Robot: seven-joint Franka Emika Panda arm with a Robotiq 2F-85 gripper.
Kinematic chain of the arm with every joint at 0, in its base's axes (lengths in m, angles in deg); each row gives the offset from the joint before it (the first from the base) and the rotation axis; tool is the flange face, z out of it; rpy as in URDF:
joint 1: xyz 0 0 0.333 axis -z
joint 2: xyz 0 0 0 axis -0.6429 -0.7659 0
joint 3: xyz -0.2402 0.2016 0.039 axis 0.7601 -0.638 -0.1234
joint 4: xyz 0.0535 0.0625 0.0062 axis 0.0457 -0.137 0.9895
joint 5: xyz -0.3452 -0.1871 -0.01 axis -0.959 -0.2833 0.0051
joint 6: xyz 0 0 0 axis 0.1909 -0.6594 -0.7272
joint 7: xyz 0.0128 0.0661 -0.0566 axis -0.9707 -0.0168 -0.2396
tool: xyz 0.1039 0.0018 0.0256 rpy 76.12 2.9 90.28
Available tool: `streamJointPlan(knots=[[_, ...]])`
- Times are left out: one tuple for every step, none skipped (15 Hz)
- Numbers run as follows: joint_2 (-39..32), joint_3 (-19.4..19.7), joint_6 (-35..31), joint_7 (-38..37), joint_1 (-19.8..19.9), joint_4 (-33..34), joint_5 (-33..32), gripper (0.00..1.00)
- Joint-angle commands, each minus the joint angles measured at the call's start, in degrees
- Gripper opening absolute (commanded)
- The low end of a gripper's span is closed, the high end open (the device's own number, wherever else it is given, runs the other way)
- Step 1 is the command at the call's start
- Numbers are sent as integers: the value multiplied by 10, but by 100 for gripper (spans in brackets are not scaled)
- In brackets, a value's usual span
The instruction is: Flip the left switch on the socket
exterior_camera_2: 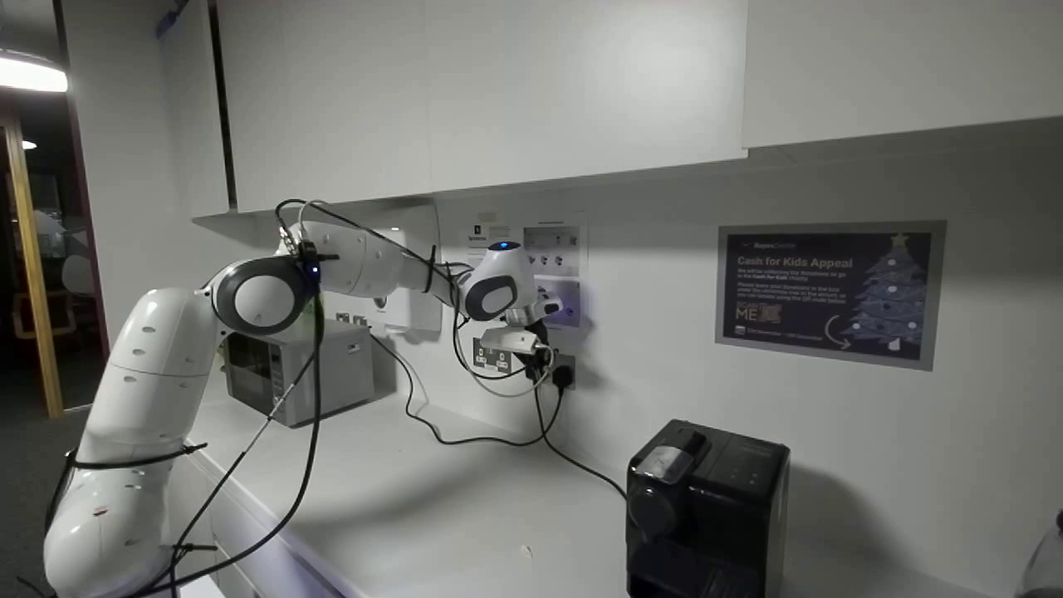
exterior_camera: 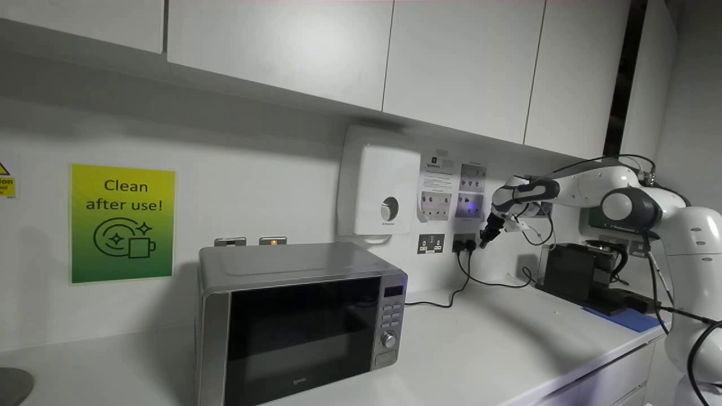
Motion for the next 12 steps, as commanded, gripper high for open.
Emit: streamJointPlan(knots=[[79, 9, 2, 10, -1, -108, -19, 0], [92, 11, 0, 15, -1, -128, -22, 0], [106, 13, 1, 21, -1, -148, -24, 0], [119, 15, -2, 28, 0, -167, -22, 0], [132, 17, -3, 33, -1, -184, -21, 0], [144, 20, -4, 38, -2, -200, -23, 0], [159, 22, -3, 45, -3, -217, -23, 0], [173, 25, -4, 50, -3, -233, -23, 0], [190, 28, -4, 58, -4, -250, -22, 0], [205, 32, -3, 64, -5, -265, -23, 0], [222, 36, -8, 69, -6, -283, -23, 0], [239, 41, -7, 69, -7, -299, -29, 0]])
